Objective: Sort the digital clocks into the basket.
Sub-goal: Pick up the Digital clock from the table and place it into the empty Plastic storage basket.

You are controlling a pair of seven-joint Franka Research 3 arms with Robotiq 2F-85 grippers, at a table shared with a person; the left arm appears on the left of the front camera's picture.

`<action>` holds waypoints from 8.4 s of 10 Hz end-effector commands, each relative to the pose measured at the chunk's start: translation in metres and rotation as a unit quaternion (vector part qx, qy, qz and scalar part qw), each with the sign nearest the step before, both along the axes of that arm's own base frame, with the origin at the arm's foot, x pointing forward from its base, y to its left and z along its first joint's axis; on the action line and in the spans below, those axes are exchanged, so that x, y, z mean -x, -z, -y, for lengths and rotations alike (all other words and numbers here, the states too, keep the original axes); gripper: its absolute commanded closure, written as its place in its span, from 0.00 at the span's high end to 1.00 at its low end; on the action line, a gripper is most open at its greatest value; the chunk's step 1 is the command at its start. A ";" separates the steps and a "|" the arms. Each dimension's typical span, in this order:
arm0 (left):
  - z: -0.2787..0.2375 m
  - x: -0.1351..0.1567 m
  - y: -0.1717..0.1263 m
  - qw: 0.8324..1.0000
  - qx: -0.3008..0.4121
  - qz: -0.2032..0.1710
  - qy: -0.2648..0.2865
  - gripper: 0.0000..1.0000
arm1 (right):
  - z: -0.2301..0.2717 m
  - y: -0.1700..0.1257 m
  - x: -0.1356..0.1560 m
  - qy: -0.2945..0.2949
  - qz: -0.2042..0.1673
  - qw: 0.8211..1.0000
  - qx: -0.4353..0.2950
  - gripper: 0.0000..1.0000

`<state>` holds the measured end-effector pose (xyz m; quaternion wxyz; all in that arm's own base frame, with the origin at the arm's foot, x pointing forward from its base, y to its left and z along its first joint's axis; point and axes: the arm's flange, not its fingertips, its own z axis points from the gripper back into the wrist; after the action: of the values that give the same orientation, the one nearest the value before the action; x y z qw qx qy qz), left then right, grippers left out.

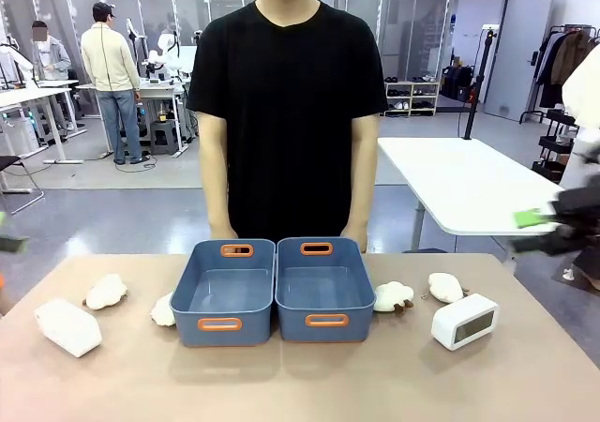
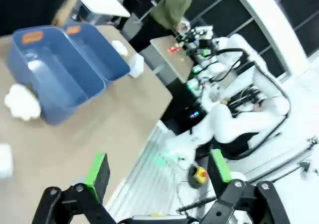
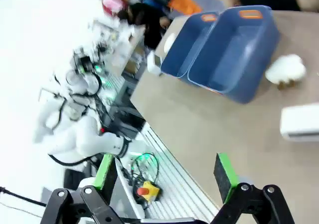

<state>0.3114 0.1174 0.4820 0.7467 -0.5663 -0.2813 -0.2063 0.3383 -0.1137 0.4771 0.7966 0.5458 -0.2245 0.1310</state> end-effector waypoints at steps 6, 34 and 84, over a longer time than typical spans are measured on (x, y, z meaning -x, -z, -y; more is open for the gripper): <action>-0.142 0.058 0.016 0.984 -0.005 -0.017 -0.175 1.00 | 0.099 0.034 0.052 0.132 -0.038 0.990 -0.026 1.00; 0.022 -0.100 -0.017 0.753 -0.334 -0.382 -0.419 1.00 | 0.122 0.044 0.067 0.153 -0.052 0.986 -0.038 1.00; 0.025 -0.071 -0.039 0.925 -0.326 -0.138 -0.139 0.00 | 0.122 0.044 0.067 0.153 -0.052 0.986 -0.038 1.00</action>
<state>0.3806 0.0927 0.5194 0.9415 -0.2784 -0.1620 -0.0989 0.2712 -0.2355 0.4333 0.8017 0.5381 -0.2574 -0.0383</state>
